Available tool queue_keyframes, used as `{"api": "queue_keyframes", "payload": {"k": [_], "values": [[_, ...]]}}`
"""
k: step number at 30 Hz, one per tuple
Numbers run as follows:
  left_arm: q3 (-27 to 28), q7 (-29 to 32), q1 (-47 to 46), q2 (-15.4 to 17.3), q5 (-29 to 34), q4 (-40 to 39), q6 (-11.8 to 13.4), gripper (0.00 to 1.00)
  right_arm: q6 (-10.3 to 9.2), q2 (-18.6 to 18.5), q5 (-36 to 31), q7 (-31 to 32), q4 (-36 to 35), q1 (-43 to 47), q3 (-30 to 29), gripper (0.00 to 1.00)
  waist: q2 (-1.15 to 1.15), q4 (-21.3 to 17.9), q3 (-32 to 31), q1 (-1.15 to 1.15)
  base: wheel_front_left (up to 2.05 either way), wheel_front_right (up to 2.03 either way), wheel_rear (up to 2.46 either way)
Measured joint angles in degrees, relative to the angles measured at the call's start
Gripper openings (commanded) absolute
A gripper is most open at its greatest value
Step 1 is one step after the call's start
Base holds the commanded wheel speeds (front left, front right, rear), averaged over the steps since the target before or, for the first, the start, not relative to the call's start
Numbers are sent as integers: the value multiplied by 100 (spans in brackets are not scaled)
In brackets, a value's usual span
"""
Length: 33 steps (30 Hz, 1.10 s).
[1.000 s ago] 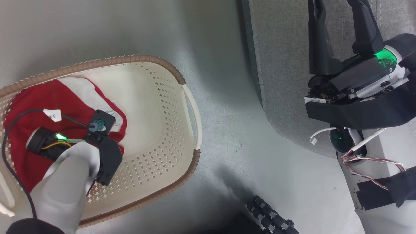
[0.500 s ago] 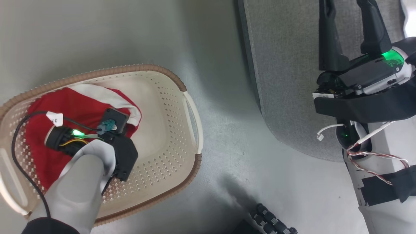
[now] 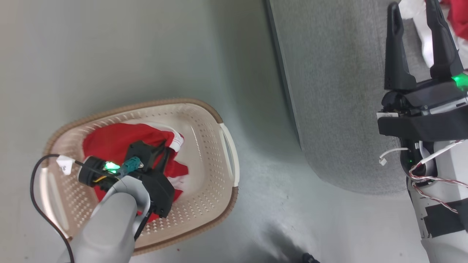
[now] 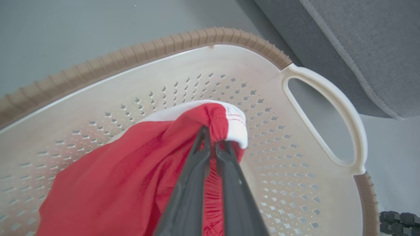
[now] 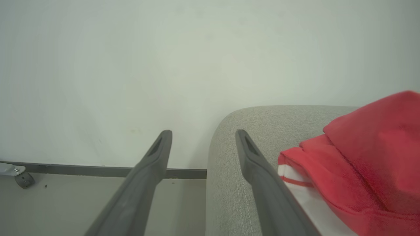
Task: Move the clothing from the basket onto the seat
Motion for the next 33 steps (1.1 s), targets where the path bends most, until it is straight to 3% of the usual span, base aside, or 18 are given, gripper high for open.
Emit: {"api": "queue_keyframes", "payload": {"k": [18,33], "values": [[-688,-138,732,151,-879,-1225,0,0,0,-255,107,0,230,677,-198,100,0,618,-1471,0,0,0,0],[-683,-141,975,367,-1543,-2585,0,0,0,-415,359,1,498,1435,-21,100,-1,1025,-2692,0,0,0,0]]}}
